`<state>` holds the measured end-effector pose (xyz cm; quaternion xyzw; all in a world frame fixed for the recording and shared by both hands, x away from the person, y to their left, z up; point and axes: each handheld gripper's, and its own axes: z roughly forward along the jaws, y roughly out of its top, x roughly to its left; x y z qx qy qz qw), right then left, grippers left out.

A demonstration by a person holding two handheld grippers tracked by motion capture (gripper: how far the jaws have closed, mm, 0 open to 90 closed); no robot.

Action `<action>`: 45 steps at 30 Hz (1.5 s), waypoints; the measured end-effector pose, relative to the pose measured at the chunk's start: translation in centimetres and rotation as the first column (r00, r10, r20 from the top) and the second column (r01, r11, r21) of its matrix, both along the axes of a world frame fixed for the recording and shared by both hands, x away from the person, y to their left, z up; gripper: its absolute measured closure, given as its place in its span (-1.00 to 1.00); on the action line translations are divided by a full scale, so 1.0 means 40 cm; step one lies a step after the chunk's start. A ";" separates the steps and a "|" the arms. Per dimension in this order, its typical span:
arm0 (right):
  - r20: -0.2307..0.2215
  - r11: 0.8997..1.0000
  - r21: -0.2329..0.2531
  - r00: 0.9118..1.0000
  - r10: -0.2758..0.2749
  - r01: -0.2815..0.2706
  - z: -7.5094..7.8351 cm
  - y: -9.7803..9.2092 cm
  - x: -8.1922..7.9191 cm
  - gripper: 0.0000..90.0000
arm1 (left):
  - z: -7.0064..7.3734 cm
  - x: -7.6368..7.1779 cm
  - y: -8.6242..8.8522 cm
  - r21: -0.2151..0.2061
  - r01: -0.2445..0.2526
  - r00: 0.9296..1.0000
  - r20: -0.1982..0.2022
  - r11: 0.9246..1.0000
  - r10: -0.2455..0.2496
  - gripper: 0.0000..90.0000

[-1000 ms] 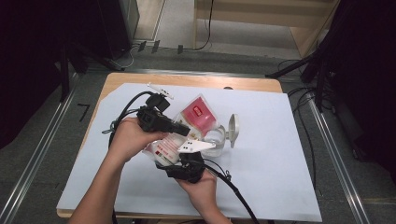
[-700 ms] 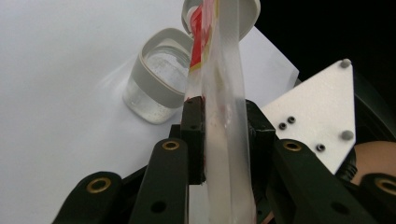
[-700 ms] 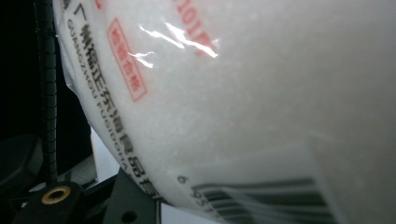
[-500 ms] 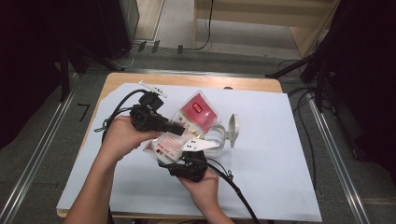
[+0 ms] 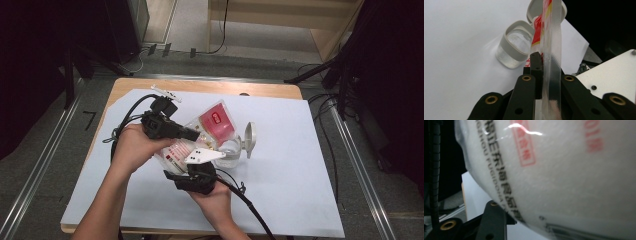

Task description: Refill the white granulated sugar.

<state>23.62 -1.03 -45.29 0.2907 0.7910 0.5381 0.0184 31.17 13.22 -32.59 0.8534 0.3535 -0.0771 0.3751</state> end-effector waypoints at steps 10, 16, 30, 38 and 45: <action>-0.080 0.997 0.079 0.996 0.033 -0.027 0.006 -0.003 0.009 0.36 | 0.003 0.006 0.004 -0.022 -0.001 1.000 -0.005 1.000 0.001 0.94; -0.096 0.993 0.110 0.994 0.051 -0.040 0.031 0.006 0.003 0.37 | 0.010 0.017 -0.004 -0.045 -0.035 0.998 -0.052 0.998 0.032 0.87; -0.099 0.992 0.125 0.995 0.006 0.007 0.035 0.011 0.029 0.30 | 0.022 0.052 -0.041 0.014 -0.057 0.995 -0.079 0.998 0.058 0.95; -0.125 0.990 0.138 0.992 0.017 0.000 0.033 0.008 0.034 0.35 | 0.013 0.051 -0.041 0.007 -0.059 0.996 -0.070 0.998 0.060 0.92; -0.162 0.977 0.212 0.986 0.026 0.009 0.037 0.008 0.031 0.39 | 0.018 0.039 -0.042 -0.020 -0.069 0.996 -0.053 0.997 0.068 0.87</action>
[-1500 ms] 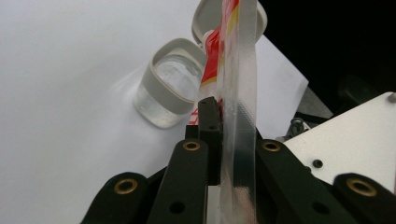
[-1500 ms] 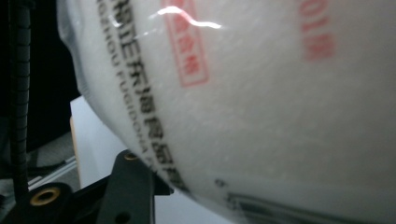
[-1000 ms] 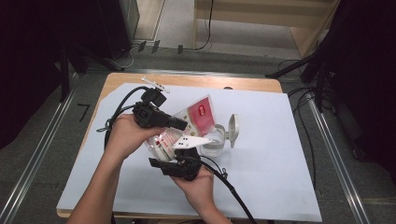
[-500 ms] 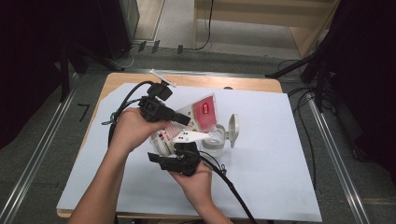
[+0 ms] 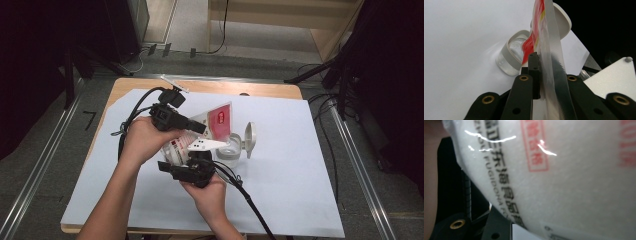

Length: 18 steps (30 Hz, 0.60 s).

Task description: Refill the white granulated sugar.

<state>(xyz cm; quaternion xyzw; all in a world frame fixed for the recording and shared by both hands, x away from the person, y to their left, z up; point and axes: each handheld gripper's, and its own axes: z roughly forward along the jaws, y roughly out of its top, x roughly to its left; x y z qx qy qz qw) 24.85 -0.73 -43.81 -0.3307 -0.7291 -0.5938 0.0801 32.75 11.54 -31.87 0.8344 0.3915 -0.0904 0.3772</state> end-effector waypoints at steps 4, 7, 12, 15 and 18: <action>-0.020 1.000 0.012 1.000 -0.007 0.007 0.003 0.000 -0.001 0.39 | 0.003 0.000 0.001 0.005 0.001 1.000 0.010 1.000 -0.001 0.86; -0.033 1.000 0.020 0.999 -0.011 0.012 0.009 0.000 -0.001 0.39 | 0.004 -0.001 -0.001 0.001 0.002 1.000 0.019 1.000 -0.002 0.86; -0.032 1.000 0.007 0.999 -0.015 0.015 0.011 0.000 -0.002 0.37 | 0.004 -0.003 -0.001 0.004 -0.003 1.000 0.026 1.000 0.003 0.87; -0.005 1.000 -0.022 1.000 -0.011 0.011 0.013 0.005 -0.003 0.27 | 0.004 -0.004 0.001 0.020 -0.007 0.999 0.034 1.000 0.007 0.89; 0.030 0.998 -0.057 0.999 -0.014 0.015 0.015 0.009 -0.010 0.28 | 0.004 -0.004 0.002 0.013 -0.012 0.999 0.030 1.000 0.012 0.89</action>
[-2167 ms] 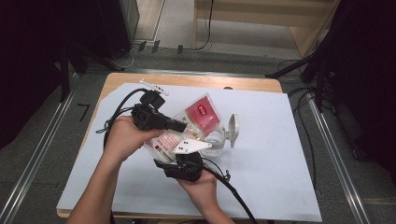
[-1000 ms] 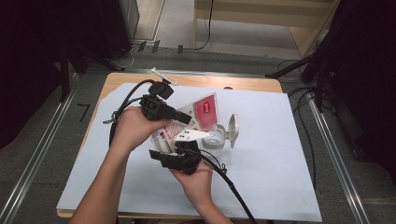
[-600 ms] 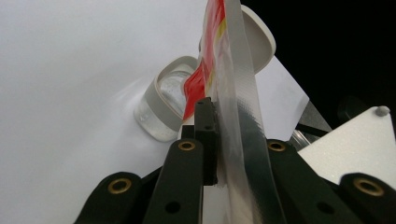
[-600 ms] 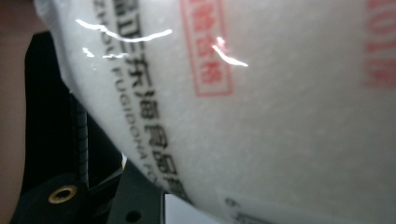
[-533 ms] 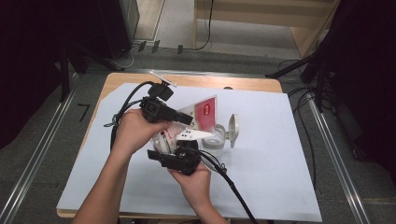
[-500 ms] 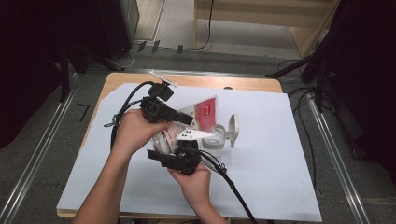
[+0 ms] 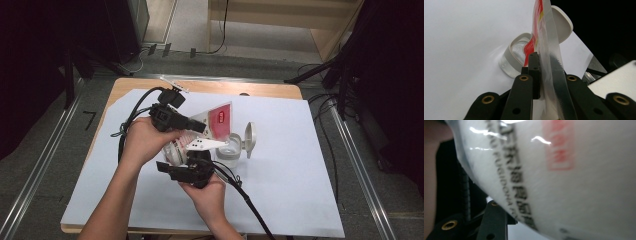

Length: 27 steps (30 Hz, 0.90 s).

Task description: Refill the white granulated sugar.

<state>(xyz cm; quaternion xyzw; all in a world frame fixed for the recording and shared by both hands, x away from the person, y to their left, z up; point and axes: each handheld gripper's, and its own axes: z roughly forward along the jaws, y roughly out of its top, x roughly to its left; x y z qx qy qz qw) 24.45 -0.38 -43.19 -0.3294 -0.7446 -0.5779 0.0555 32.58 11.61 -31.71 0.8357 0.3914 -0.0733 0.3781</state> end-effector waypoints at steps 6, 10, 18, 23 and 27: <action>0.011 1.000 -0.024 1.000 -0.007 0.008 0.000 -0.002 -0.001 0.36 | -0.001 0.000 -0.002 0.004 -0.001 1.000 0.005 1.000 0.001 0.89; -0.003 1.000 -0.005 1.000 -0.010 0.010 -0.001 -0.004 0.002 0.38 | 0.000 -0.002 -0.005 -0.011 0.005 1.000 0.010 1.000 -0.005 0.87; -0.041 0.999 0.045 0.999 -0.016 0.018 0.001 -0.007 0.002 0.38 | 0.007 -0.009 -0.011 -0.005 0.019 0.999 0.036 1.000 -0.019 0.80; -0.055 0.997 0.068 0.998 -0.018 0.022 0.004 -0.011 0.005 0.38 | 0.014 -0.017 -0.016 -0.001 0.025 0.998 0.059 1.000 -0.024 0.83; -0.055 0.997 0.066 0.998 -0.021 0.025 0.005 -0.013 0.005 0.38 | 0.017 -0.018 -0.013 -0.009 0.027 0.998 0.061 1.000 -0.026 0.80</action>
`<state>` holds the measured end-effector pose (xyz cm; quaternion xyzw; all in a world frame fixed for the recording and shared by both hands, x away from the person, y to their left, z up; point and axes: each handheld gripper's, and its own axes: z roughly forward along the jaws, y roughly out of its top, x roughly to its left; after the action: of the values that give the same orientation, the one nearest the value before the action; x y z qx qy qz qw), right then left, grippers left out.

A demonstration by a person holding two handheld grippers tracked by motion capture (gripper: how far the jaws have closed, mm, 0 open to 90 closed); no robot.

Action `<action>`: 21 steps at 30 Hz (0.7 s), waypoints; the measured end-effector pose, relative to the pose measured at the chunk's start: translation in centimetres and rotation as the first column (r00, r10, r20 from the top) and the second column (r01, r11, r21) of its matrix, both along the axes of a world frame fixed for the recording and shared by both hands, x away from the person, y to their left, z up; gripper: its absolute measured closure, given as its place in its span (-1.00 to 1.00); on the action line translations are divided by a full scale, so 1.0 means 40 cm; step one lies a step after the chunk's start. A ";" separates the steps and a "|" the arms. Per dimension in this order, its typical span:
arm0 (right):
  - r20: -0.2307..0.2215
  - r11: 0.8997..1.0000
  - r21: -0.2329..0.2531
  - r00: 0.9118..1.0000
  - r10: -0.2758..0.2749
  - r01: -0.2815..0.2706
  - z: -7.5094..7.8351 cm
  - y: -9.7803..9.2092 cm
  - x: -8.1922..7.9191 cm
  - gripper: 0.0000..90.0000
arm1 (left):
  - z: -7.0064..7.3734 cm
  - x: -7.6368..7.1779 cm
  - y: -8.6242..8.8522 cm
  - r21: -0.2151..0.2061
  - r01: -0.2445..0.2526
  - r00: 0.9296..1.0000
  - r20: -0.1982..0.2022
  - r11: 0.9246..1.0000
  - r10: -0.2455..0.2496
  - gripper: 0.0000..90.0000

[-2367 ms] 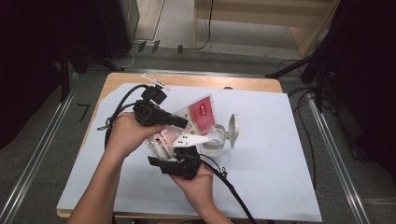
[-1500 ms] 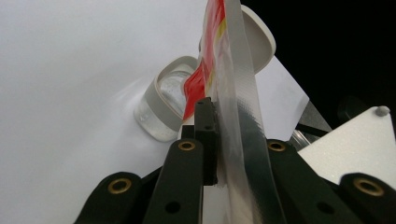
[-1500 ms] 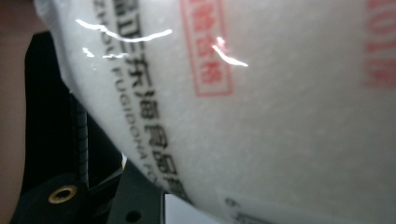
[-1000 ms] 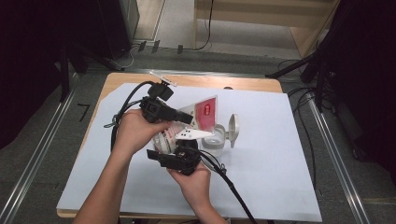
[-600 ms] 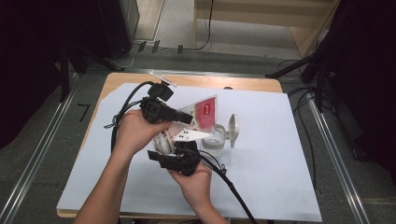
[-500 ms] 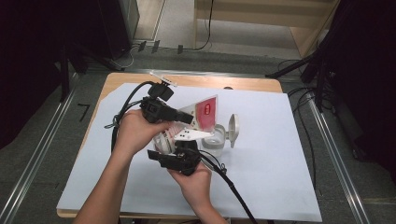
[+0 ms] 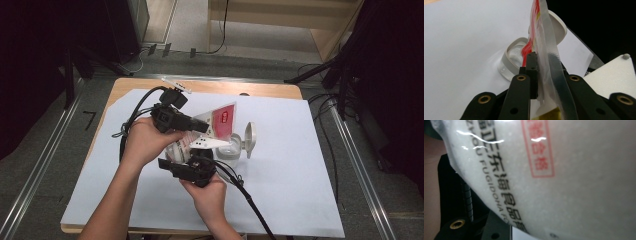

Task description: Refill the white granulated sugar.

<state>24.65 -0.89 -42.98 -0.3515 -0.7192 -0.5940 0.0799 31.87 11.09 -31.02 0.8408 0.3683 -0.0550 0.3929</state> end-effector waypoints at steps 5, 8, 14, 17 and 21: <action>0.012 1.000 -0.008 1.000 -0.005 0.006 -0.002 -0.003 0.000 0.39 | 0.004 -0.003 0.003 0.000 -0.001 1.000 -0.007 1.000 0.001 0.77; 0.000 1.000 -0.005 1.000 -0.010 0.010 -0.003 -0.005 0.000 0.39 | 0.006 -0.004 0.007 -0.002 0.003 1.000 -0.004 1.000 -0.003 0.75; 0.006 1.000 -0.001 1.000 0.007 -0.007 -0.006 -0.002 0.000 0.38 | 0.009 -0.008 0.004 0.050 -0.010 1.000 0.005 0.999 0.010 0.88; 0.011 1.000 -0.015 1.000 0.013 -0.013 -0.007 0.001 -0.003 0.33 | 0.007 -0.006 0.006 0.056 -0.015 1.000 -0.002 0.998 0.015 0.92; 0.032 1.000 -0.028 0.999 0.009 -0.008 -0.002 0.002 -0.008 0.31 | 0.009 -0.006 0.006 0.037 -0.021 1.000 -0.007 0.999 0.021 0.92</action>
<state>24.32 -0.80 -43.04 -0.3401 -0.7299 -0.5893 0.0660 31.62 11.33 -30.68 0.8437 0.3796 -0.0473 0.3765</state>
